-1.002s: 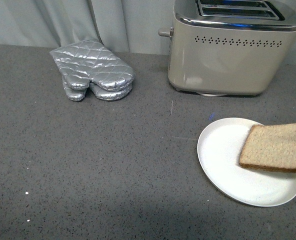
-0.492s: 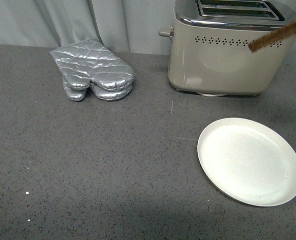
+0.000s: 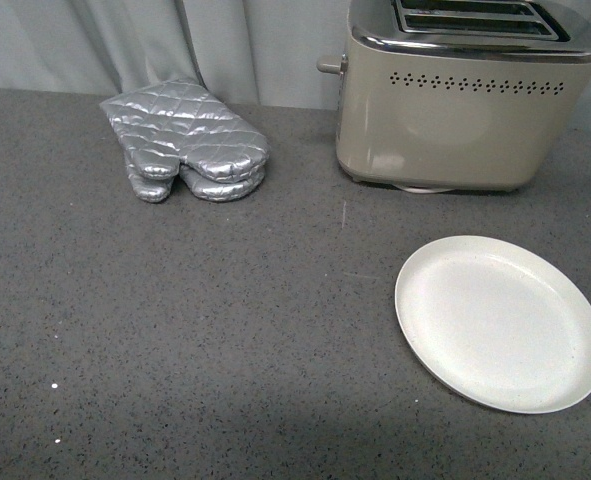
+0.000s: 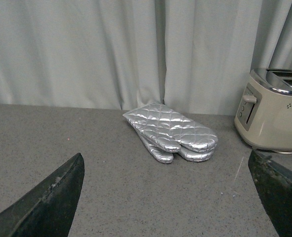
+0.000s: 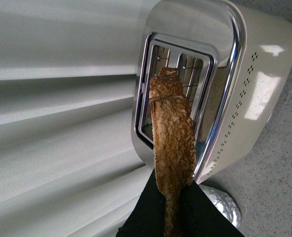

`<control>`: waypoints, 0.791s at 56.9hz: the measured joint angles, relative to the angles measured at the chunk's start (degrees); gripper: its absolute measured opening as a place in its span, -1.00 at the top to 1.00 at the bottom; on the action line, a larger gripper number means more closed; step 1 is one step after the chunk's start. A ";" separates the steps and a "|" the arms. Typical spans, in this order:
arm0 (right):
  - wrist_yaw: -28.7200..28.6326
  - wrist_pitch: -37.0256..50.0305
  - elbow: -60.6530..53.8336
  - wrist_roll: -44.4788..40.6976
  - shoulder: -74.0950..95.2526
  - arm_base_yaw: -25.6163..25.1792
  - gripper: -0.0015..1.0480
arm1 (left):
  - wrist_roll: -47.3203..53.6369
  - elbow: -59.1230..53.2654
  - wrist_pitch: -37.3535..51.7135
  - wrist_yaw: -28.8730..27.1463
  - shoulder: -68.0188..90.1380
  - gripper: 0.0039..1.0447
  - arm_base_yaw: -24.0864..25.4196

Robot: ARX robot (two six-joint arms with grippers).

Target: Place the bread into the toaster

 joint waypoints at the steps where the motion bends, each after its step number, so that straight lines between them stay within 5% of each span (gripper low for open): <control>1: 0.07 -0.31 0.61 0.39 0.52 0.17 0.98 | 0.00 0.00 0.00 0.00 0.00 -0.88 0.00; 45: 0.44 -7.37 11.43 3.08 13.16 -0.33 0.98 | 0.00 0.00 0.00 0.00 0.00 -0.88 0.00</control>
